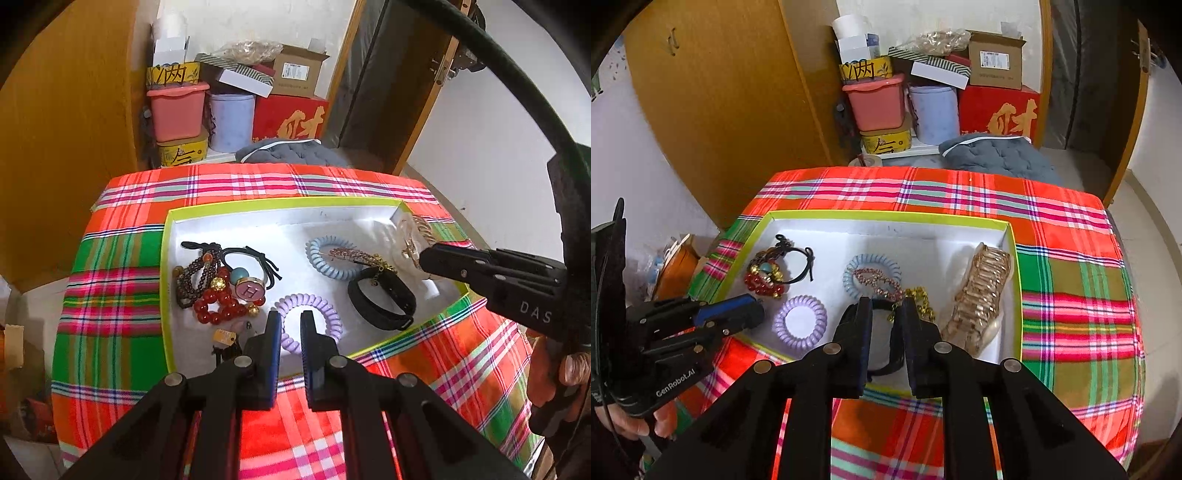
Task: Organize jewelry
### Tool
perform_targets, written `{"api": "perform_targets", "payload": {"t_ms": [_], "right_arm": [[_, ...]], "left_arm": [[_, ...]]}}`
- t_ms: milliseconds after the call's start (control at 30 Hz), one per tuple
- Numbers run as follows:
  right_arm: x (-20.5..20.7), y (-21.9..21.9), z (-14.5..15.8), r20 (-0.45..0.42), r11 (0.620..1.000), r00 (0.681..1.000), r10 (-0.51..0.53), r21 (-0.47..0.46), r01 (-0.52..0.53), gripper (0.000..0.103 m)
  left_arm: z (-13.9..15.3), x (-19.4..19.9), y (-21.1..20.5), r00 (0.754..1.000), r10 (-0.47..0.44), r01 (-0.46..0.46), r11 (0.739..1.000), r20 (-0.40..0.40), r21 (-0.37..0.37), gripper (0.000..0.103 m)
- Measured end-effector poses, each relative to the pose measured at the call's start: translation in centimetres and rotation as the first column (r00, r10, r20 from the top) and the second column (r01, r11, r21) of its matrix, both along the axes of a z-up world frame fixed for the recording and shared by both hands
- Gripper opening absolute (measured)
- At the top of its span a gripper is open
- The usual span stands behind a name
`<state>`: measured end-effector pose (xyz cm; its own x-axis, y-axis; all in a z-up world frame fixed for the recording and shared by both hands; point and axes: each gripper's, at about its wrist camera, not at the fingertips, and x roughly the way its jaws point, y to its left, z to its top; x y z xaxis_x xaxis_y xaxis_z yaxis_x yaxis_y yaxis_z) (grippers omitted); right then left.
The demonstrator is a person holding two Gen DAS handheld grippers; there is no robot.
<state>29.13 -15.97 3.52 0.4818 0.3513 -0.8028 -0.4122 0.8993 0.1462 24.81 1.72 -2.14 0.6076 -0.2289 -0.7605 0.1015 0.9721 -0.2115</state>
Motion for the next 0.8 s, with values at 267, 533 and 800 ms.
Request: {"api": "perform_targets", "payload": {"t_ms": [267, 533, 800], "right_arm": [[-2.4, -0.7, 0.9, 0.007, 1.000, 1.000, 0.001, 0.016, -0.001, 0.018], [-5.0, -1.4, 1.5, 0.006, 1.000, 1.000, 0.001, 0.031, -0.002, 0.023], [-8.6, -1.8, 2.0, 0.017, 0.999, 1.000, 0.012, 0.038, -0.013, 0.023]], "left_arm": [[1.7, -2.2, -0.1, 1.000, 0.017, -0.017, 1.000, 0.022, 0.000, 0.010], [2.7, -4.9, -0.4, 0.999, 0.025, -0.025, 1.000, 0.034, 0.007, 0.012], [2.5, -8.3, -0.7, 0.999, 0.022, -0.022, 1.000, 0.024, 0.003, 0.025]]}}
